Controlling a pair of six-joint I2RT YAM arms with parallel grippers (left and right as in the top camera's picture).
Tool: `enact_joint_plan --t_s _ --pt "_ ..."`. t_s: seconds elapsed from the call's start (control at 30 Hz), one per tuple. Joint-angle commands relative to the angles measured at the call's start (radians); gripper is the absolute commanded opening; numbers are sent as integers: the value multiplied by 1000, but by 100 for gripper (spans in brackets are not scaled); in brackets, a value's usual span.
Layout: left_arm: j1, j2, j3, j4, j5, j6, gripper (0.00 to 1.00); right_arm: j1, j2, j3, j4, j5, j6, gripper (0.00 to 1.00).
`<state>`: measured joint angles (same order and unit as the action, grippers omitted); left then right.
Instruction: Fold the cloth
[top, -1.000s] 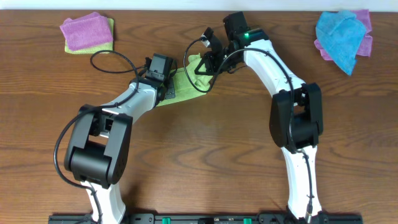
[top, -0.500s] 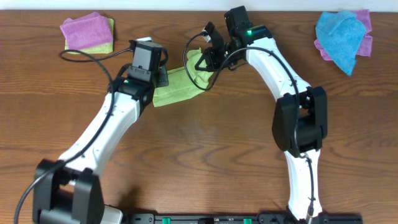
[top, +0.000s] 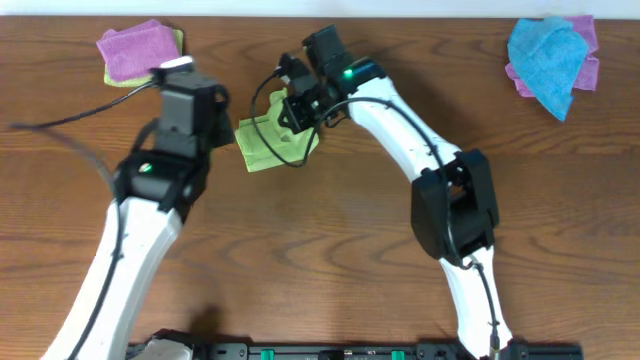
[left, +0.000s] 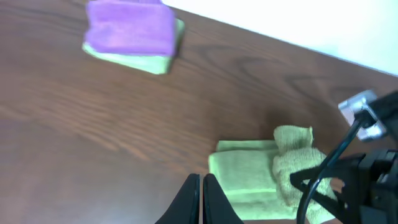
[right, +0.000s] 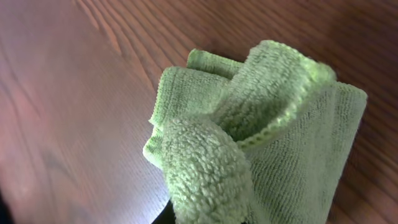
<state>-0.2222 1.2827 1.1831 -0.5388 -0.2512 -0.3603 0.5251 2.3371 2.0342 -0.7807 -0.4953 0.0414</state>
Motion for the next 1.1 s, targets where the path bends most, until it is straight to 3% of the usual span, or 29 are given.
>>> enact_joint_plan --t_s 0.0,0.4,0.93,0.97,1.0,1.03,1.07 --pt "42 -75 -2 -34 -21 -14 6 10 -21 11 20 62 3 2" --pt "72 -192 -2 -188 -21 -10 6 68 47 11 98 66 14 2" --pt "72 -192 -2 -190 -21 -10 6 105 85 11 72 133 17 2" --pt "72 -192 -2 -190 -21 -10 6 105 85 11 76 133 17 18" --pt "72 -192 -2 -190 -21 -10 6 105 85 11 78 132 17 53" --pt "72 -192 -2 -190 -21 -10 6 105 85 11 78 130 18 67" --pt "72 -192 -2 -190 -21 -10 6 105 85 11 79 124 18 74"
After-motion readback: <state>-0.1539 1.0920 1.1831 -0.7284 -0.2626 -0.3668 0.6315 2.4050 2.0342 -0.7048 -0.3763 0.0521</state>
